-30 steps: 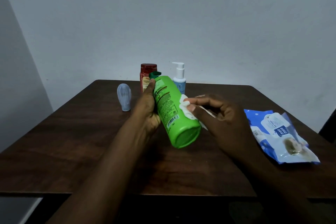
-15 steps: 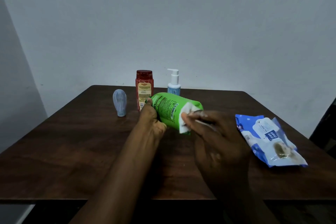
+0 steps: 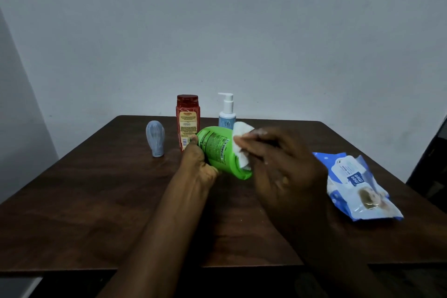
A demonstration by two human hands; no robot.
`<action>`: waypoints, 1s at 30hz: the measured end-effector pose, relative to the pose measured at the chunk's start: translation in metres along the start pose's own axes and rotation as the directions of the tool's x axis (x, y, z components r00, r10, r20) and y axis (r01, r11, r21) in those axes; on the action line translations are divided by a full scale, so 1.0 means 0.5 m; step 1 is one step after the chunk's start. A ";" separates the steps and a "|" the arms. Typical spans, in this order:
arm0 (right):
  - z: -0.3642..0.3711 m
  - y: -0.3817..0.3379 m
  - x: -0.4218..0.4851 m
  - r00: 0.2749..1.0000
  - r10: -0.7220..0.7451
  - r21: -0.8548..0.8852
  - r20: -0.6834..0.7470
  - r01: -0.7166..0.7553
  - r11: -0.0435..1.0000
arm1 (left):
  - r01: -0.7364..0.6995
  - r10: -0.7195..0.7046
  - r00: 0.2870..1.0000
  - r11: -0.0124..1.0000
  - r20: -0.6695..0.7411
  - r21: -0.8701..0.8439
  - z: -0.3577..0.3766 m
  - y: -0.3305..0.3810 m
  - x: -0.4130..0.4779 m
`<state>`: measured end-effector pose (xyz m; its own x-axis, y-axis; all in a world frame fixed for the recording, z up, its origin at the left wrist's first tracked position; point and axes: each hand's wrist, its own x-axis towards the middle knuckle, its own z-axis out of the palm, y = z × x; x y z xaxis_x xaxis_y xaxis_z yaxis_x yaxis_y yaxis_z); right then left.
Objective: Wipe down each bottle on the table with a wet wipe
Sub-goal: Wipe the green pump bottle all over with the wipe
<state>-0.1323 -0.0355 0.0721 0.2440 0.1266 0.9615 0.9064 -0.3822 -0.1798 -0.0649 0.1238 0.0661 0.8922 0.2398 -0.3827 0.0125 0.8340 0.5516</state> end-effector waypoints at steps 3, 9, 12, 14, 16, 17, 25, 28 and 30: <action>-0.003 0.000 -0.044 0.993 -0.090 0.003 0.074 0.090 0.996 | -0.038 0.038 0.999 0.999 0.006 -0.021 -0.002 0.006 0.000; -0.017 0.033 -0.039 0.999 0.033 -0.043 0.006 -0.033 0.999 | -0.046 0.047 0.999 0.997 0.021 -0.055 -0.014 0.004 0.005; -0.006 0.023 -0.003 0.999 0.036 -0.029 -0.018 -0.037 0.999 | -0.019 0.020 1.000 0.998 0.017 -0.065 -0.011 0.003 0.008; 0.002 0.007 -0.002 1.000 -0.003 -0.027 0.018 0.003 1.000 | 0.007 -0.005 0.999 0.998 0.037 -0.069 -0.011 0.004 0.005; 0.007 -0.003 -0.024 0.994 -0.077 -0.006 0.077 0.078 0.997 | -0.015 0.018 0.999 0.997 0.042 -0.076 -0.011 0.005 0.004; 0.005 -0.003 -0.039 0.989 -0.108 0.026 0.103 0.106 0.994 | -0.042 0.047 0.998 0.995 0.052 -0.090 -0.014 0.006 0.004; -0.018 0.004 -0.034 0.978 0.195 0.264 0.076 -0.209 0.942 | -0.217 0.254 0.943 0.959 0.213 -0.180 -0.006 0.003 -0.022; -0.017 -0.005 -0.027 0.928 0.335 0.440 0.164 -0.373 0.817 | -0.297 0.329 0.919 0.940 0.218 -0.166 -0.001 0.012 -0.029; -0.015 -0.002 -0.035 0.878 0.429 0.541 0.215 -0.472 0.696 | -0.375 0.405 0.882 0.913 0.242 -0.159 -0.004 0.019 -0.029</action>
<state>-0.1401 -0.0442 0.0570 0.6767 0.1439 0.7221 0.7020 0.1696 -0.6917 -0.0789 0.1293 0.0754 0.9011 0.4289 0.0647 -0.3953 0.7508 0.5291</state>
